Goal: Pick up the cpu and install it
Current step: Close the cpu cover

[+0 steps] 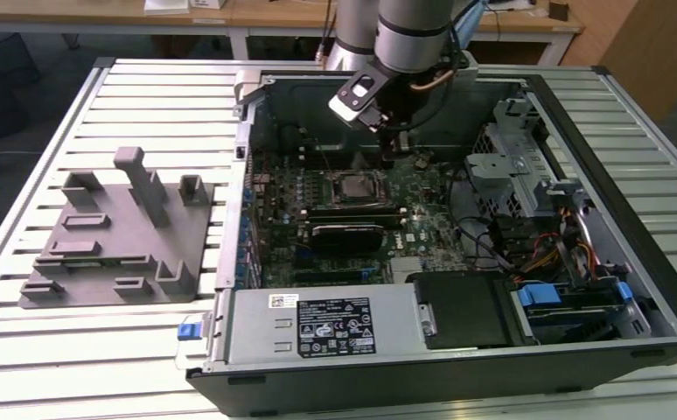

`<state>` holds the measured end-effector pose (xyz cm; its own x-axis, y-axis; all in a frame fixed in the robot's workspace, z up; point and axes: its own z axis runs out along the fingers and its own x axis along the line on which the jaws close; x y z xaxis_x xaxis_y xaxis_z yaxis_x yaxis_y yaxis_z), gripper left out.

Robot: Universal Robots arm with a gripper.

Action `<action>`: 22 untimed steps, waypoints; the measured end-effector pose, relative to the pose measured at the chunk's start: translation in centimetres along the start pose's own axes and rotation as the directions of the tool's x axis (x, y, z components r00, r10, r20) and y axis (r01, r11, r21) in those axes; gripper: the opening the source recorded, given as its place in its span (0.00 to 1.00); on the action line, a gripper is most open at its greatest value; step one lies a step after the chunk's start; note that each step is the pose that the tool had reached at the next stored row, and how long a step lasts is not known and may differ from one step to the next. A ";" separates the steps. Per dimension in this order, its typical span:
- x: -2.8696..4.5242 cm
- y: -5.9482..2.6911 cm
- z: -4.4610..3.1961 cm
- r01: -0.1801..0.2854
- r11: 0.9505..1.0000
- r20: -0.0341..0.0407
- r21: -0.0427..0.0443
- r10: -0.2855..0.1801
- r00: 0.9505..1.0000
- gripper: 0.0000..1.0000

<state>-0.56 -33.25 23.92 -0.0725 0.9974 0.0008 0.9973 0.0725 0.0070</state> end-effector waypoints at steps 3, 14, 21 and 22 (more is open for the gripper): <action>0.06 -0.83 0.31 0.000 1.000 0.000 0.000 0.000 1.000 0.11; 0.31 -4.38 1.79 0.000 1.000 0.000 0.000 0.000 1.000 0.11; 0.40 -5.53 2.68 0.000 1.000 0.000 0.000 0.000 1.000 0.11; 0.40 -5.54 2.81 0.000 1.000 0.000 0.000 0.000 1.000 0.11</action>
<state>-6.09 -33.25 21.07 -0.0729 0.9973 0.0008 0.9973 0.0729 0.0070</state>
